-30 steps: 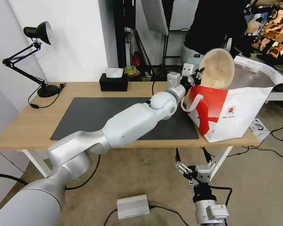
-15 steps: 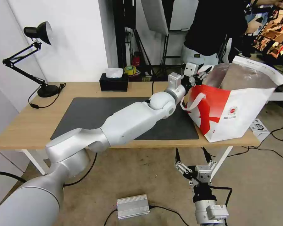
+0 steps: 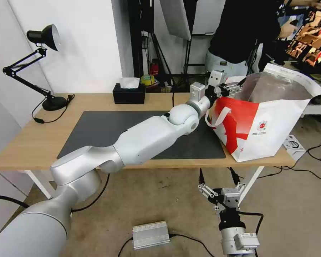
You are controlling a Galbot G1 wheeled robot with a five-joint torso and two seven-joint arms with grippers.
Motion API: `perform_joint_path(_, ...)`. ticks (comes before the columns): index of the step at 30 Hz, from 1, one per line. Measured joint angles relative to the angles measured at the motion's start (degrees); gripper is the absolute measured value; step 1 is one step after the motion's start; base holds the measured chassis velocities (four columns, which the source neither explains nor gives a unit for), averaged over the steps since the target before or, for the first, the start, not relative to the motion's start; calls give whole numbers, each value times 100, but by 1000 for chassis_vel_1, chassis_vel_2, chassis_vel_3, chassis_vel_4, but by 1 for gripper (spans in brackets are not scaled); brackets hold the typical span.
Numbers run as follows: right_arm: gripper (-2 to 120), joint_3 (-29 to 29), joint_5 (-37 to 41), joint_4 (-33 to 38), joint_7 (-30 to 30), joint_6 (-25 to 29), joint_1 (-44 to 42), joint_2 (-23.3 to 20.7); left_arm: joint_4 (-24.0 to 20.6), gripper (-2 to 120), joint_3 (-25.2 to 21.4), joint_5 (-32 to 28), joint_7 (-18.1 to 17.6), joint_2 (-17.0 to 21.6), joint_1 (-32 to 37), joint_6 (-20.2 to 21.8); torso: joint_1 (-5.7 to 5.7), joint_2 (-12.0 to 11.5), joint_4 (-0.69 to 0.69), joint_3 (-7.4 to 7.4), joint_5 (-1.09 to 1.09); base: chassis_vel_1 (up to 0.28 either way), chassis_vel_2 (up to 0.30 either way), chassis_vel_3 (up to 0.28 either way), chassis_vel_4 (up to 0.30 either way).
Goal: Pick up the trash from the table and place it into the takeout bag.
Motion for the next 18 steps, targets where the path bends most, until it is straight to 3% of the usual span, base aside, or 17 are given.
perform_joint_path(8,100,0,0,0,0,0,0,0,-537,100,-265,254,-456,456,85,-169,0,0,-1,0,0,0,0,0,0)
perform_joint_path(12,100,0,0,0,0,0,0,0,-1033,100,-334,610,-741,1001,120,-258,0,0,2,0,-1,0,0,0,0)
perform_joint_path(14,100,0,0,0,-1,0,0,0,-1122,100,-337,642,-778,1073,125,-267,0,0,4,0,-1,0,0,0,0)
perform_joint_path(17,100,0,0,0,0,0,0,0,-1728,100,-436,713,-1070,1370,282,-274,-1,0,0,0,-1,0,0,0,0)
perform_joint_path(18,100,0,0,0,0,0,0,0,-1728,100,-436,713,-1070,1370,282,-274,-1,0,0,0,-1,0,0,0,0)
